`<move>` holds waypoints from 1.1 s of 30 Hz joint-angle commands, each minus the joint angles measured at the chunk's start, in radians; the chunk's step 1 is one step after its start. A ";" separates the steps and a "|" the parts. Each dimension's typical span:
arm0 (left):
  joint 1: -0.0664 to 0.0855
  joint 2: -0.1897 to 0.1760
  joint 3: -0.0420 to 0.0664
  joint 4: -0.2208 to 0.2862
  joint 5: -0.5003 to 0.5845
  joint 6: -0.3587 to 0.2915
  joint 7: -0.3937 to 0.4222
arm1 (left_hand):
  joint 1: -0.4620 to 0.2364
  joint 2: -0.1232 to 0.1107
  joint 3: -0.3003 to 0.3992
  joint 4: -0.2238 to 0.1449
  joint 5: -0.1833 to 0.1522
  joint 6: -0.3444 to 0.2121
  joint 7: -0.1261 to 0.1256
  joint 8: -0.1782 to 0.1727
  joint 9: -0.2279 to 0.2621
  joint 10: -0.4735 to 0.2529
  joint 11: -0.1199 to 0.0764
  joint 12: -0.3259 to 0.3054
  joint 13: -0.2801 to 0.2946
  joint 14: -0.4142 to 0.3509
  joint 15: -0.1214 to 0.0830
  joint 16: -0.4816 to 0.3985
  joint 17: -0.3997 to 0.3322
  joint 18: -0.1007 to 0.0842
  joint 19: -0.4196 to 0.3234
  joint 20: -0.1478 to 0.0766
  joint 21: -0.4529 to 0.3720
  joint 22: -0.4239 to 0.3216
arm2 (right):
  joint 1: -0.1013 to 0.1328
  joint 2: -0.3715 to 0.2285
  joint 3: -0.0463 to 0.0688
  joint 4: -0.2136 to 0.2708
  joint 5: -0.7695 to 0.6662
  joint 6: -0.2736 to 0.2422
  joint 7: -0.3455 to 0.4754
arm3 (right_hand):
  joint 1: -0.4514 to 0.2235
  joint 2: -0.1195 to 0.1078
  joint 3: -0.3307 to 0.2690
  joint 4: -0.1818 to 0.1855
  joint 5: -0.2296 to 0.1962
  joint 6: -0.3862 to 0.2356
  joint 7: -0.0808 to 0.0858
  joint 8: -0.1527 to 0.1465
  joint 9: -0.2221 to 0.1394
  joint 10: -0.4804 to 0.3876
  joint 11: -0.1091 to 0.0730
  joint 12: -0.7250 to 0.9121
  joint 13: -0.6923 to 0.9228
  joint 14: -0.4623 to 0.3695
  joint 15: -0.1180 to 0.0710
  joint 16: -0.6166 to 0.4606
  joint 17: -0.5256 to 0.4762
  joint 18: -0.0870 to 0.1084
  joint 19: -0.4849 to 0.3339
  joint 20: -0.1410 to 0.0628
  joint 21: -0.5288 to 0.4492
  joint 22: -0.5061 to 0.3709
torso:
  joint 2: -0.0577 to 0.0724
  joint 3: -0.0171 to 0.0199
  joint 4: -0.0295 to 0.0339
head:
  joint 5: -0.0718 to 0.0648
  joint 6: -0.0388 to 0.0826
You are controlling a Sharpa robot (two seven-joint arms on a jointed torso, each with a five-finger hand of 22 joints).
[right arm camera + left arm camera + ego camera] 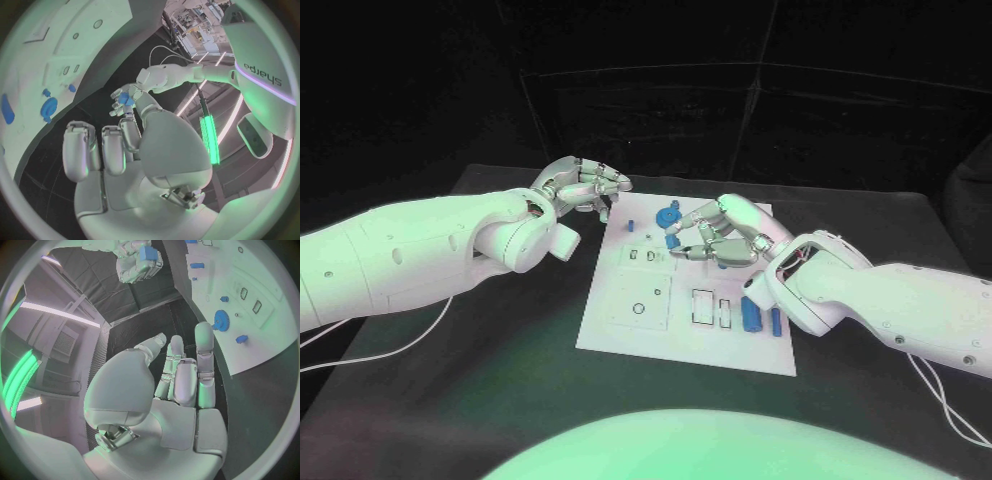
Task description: Assemble the parts on the task board
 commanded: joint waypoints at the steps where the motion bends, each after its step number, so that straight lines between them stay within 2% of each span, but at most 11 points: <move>1: -0.006 0.000 0.000 -0.002 0.059 0.056 0.075 | 0.018 0.002 0.005 -0.010 0.001 0.013 0.002 -0.009 -0.008 -0.011 0.000 -0.006 -0.004 -0.005 0.001 -0.004 -0.001 0.009 -0.004 0.002 -0.006 -0.002 | 0.000 -0.002 0.015 -0.015 0.153 -0.048 0.027 | -0.007 0.000 0.003 0.006 0.006 -0.002 0.006 0.004 0.001 0.004 0.005 0.005 0.032 0.076 0.006 0.007 0.127 -0.002 0.006 0.002 0.004 0.067 | 0.000 0.0003 0.0043 | -0.005 0.020; 5: -0.017 0.003 0.000 -0.005 0.093 0.091 0.105 | 0.024 0.009 0.012 -0.014 0.002 0.022 0.003 -0.024 -0.024 -0.013 0.000 -0.005 -0.010 -0.003 0.002 0.000 0.004 0.007 0.001 0.002 -0.002 0.005 | 0.000 0.001 0.028 -0.039 0.181 -0.055 0.032 | -0.011 -0.002 0.005 0.008 0.005 -0.005 0.008 0.002 0.001 0.004 0.007 0.006 0.032 0.077 0.007 0.007 0.128 -0.002 0.007 0.003 0.004 0.067 | 0.001 0.0004 0.0021 | -0.009 0.046; 9: -0.024 0.008 0.000 -0.006 0.123 0.134 0.129 | 0.028 0.017 0.020 -0.018 0.002 0.027 0.007 -0.051 -0.049 -0.011 0.004 0.001 -0.016 0.008 0.003 0.023 0.030 0.000 0.021 0.003 0.026 0.040 | 0.000 0.005 0.033 -0.057 0.192 -0.059 0.035 | -0.012 -0.003 0.006 0.008 0.005 -0.006 0.008 0.001 0.001 0.004 0.007 0.006 0.032 0.077 0.007 0.008 0.128 -0.002 0.006 0.003 0.003 0.066 | 0.000 0.0005 0.0015 | -0.012 0.066; 10: -0.026 0.010 0.000 -0.006 0.130 0.146 0.137 | 0.029 0.020 0.023 -0.019 0.002 0.030 0.008 -0.059 -0.056 -0.010 0.004 0.003 -0.018 0.011 0.004 0.030 0.038 -0.002 0.026 0.004 0.034 0.049 | 0.000 0.006 0.034 -0.062 0.195 -0.059 0.036 | -0.012 -0.003 0.006 0.008 0.005 -0.006 0.008 0.001 0.001 0.004 0.007 0.006 0.032 0.077 0.007 0.008 0.128 -0.002 0.006 0.003 0.003 0.066 | 0.000 0.0020 0.0013 | -0.015 0.078; 13: -0.029 0.013 0.000 -0.007 0.138 0.157 0.145 | 0.031 0.020 0.024 -0.022 0.001 0.035 0.008 -0.066 -0.063 -0.009 0.004 0.006 -0.019 0.012 0.004 0.034 0.041 -0.003 0.029 0.004 0.039 0.055 | 0.000 0.009 0.035 -0.071 0.198 -0.059 0.036 | -0.012 -0.003 0.006 0.008 0.005 -0.006 0.008 0.001 0.001 0.004 0.007 0.006 0.032 0.077 0.007 0.008 0.128 -0.002 0.006 0.003 0.003 0.066 | 0.000 0.0023 0.0011 | -0.019 0.088; 17: -0.031 0.021 0.000 -0.010 0.144 0.181 0.152 | 0.023 0.012 0.005 -0.027 -0.070 0.068 0.003 -0.077 -0.081 0.000 0.001 0.022 -0.021 0.017 0.003 0.048 0.057 -0.006 0.039 0.004 0.055 0.075 | 0.000 0.016 0.036 -0.082 0.194 -0.054 0.034 | -0.012 -0.003 0.006 0.009 0.005 -0.007 0.008 0.001 0.001 0.003 0.007 0.005 0.032 0.077 0.007 0.008 0.129 -0.002 0.006 0.003 0.004 0.066 | -0.001 0.0028 0.0005 | -0.025 0.108; 20: -0.032 0.029 0.000 -0.010 0.146 0.219 0.153 | -0.008 -0.009 -0.029 -0.014 -0.077 0.071 0.005 -0.085 -0.088 0.010 0.003 0.032 -0.019 0.027 0.004 0.069 0.083 -0.012 0.055 0.003 0.084 0.111 | 0.000 0.019 0.037 -0.086 0.188 -0.052 0.032 | -0.012 -0.003 0.006 0.009 0.005 -0.007 0.008 0.001 0.001 0.003 0.007 0.005 0.032 0.077 0.007 0.008 0.129 -0.002 0.006 0.003 0.004 0.066 | 0.000 0.0029 0.0012 | -0.027 0.119; 23: -0.035 0.041 -0.001 -0.010 0.176 0.275 0.149 | -0.076 -0.011 -0.081 0.031 -0.077 0.062 0.005 -0.103 -0.101 0.024 0.006 0.046 -0.015 0.037 0.006 0.089 0.107 -0.020 0.072 0.004 0.114 0.146 | 0.000 0.022 0.037 -0.089 0.182 -0.049 0.031 | -0.012 -0.003 0.006 0.009 0.005 -0.007 0.008 0.001 0.001 0.003 0.007 0.005 0.032 0.077 0.007 0.008 0.129 -0.002 0.006 0.003 0.004 0.066 | -0.001 0.0031 0.0015 | -0.030 0.126; 27: -0.041 0.063 -0.002 -0.012 0.242 0.340 0.135 | -0.230 0.036 -0.180 0.165 -0.076 0.036 0.013 -0.141 -0.128 0.035 0.011 0.082 0.002 0.053 0.010 0.126 0.152 -0.032 0.101 0.007 0.174 0.218 | 0.000 0.028 0.037 -0.088 0.168 -0.048 0.031 | -0.012 -0.003 0.008 0.009 0.005 -0.008 0.009 0.000 0.000 0.004 0.007 0.006 0.033 0.077 0.008 0.008 0.129 -0.002 0.007 0.003 0.004 0.067 | -0.001 0.0030 0.0005 | -0.028 0.132; 32: -0.049 0.088 -0.002 -0.015 0.319 0.374 0.104 | -0.313 0.075 -0.254 0.255 -0.078 0.030 0.016 -0.164 -0.148 0.047 0.014 0.129 0.025 0.072 0.012 0.166 0.205 -0.045 0.134 0.008 0.247 0.305 | 0.000 0.034 0.037 -0.087 0.155 -0.049 0.033 | -0.012 -0.003 0.008 0.009 0.005 -0.008 0.009 0.000 0.000 0.004 0.007 0.006 0.033 0.077 0.008 0.008 0.129 -0.002 0.007 0.003 0.004 0.067 | 0.000 0.0032 -0.0008 | -0.025 0.134; 33: -0.051 0.093 -0.002 -0.016 0.328 0.378 0.096 | -0.359 0.094 -0.280 0.260 -0.079 0.026 0.017 -0.171 -0.154 0.054 0.014 0.148 0.035 0.078 0.012 0.179 0.222 -0.049 0.144 0.007 0.269 0.331 | 0.000 0.035 0.037 -0.086 0.154 -0.049 0.033 | -0.012 -0.003 0.008 0.009 0.005 -0.008 0.009 0.000 0.000 0.004 0.007 0.006 0.033 0.077 0.008 0.008 0.129 -0.002 0.007 0.003 0.004 0.067 | 0.000 0.0034 -0.0004 | -0.026 0.136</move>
